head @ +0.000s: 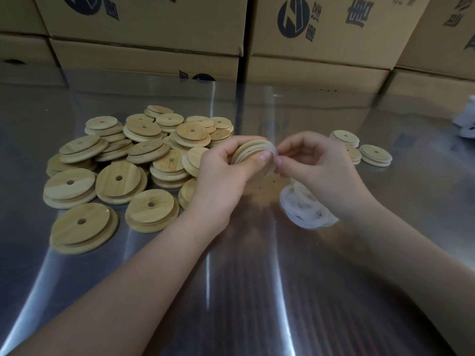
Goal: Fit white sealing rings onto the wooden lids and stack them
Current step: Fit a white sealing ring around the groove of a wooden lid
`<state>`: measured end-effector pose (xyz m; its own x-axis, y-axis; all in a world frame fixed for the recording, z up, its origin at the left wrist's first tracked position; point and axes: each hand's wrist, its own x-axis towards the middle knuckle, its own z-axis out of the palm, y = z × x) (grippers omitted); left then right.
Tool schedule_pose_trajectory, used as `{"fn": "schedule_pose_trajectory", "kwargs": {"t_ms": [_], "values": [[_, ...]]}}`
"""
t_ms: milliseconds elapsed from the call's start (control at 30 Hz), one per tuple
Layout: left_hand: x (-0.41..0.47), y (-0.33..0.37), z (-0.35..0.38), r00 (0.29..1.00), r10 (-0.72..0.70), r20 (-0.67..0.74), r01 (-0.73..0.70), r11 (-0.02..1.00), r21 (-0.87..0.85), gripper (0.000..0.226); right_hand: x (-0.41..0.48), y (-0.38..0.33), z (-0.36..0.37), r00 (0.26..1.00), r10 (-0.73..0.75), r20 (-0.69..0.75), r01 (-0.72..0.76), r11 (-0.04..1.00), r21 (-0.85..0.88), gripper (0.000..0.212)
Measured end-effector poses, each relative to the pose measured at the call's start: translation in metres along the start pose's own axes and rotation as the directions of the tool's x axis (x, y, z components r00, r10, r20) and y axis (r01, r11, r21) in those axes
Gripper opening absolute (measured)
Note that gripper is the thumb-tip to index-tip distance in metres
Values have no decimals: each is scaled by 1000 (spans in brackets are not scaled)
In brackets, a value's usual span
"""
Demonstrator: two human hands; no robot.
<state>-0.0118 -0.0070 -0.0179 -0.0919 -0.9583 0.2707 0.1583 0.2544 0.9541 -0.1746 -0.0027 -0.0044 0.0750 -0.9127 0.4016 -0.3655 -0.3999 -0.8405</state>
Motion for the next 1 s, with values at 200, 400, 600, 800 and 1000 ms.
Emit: {"fn": "schedule_pose_trajectory", "kwargs": {"t_ms": [200, 400, 600, 800, 1000], "values": [[0, 2, 0, 999, -48, -19, 48, 999, -5, 10, 0, 2, 4, 990, 143, -19, -141, 986, 89, 11], [1, 2, 0, 999, -34, -28, 35, 999, 15, 8, 1, -3, 1, 989, 149, 15, -150, 982, 118, 16], [3, 2, 0, 997, -70, -23, 70, 998, 1, 10, 1, -9, -3, 984, 170, 43, -173, 982, 73, 11], [3, 3, 2, 991, -131, -19, 130, 990, -51, 9, 4, -11, -8, 978, 193, 73, -196, 980, 36, 11], [3, 4, 2, 985, -171, 7, 171, 983, -71, 9, 5, -8, -11, 979, 173, 106, -173, 985, -10, 15]]}}
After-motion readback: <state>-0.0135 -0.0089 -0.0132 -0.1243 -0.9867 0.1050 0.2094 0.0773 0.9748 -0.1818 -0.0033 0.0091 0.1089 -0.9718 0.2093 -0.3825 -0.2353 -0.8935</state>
